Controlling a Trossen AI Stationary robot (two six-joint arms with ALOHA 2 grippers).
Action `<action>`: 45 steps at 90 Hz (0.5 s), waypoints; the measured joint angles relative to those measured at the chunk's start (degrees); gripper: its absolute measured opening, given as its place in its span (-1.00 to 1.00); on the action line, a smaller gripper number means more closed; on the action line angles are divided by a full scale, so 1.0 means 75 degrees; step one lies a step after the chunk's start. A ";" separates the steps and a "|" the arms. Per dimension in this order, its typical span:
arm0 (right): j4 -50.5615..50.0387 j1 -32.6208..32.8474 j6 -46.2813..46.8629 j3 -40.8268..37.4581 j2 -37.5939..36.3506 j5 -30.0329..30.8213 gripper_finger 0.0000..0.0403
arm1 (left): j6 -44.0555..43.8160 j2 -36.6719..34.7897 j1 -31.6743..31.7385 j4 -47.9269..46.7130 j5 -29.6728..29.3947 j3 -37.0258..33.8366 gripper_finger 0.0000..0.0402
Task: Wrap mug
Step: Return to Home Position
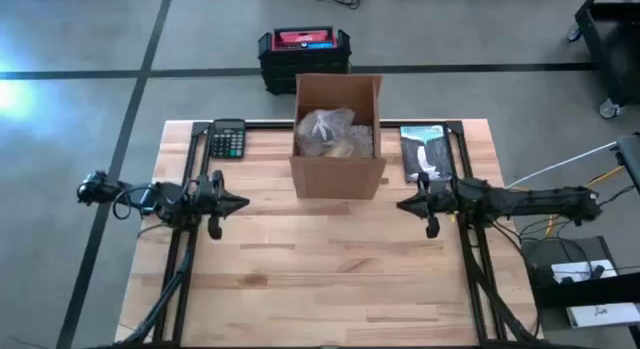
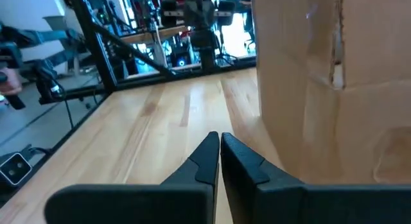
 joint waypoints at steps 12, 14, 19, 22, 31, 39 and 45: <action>-0.0724 -0.0002 0.0087 -0.0043 -0.1156 -0.0231 -1.00 | -0.0048 -0.0469 0.0026 0.0120 0.0000 -0.0272 -1.00; -0.0691 0.0000 0.0085 -0.0043 -0.1321 -0.0333 -1.00 | -0.0048 -0.0475 0.0031 0.0028 0.0007 -0.0286 -1.00; -0.0575 0.0001 0.0074 -0.0041 -0.1484 -0.0601 -1.00 | -0.0071 -0.0442 0.0035 0.0002 0.0034 -0.0331 -1.00; -0.0570 0.0001 0.0064 -0.0044 -0.1465 -0.0702 -1.00 | -0.0073 -0.0402 0.0043 0.0074 0.0025 -0.0365 -1.00; -0.0578 -0.0003 0.0057 -0.0063 -0.1244 -0.0707 -1.00 | -0.0088 -0.0476 0.0067 0.0149 -0.0049 -0.0594 -1.00; -0.0549 0.0000 0.0064 -0.0085 -0.1066 -0.0724 -1.00 | 0.0045 -0.0438 0.0070 0.0788 -0.0067 -0.0770 -1.00; -0.0513 -0.0002 0.0062 -0.0091 -0.1088 -0.0794 -1.00 | 0.0331 -0.0391 0.0081 0.1323 0.0017 -0.0923 -1.00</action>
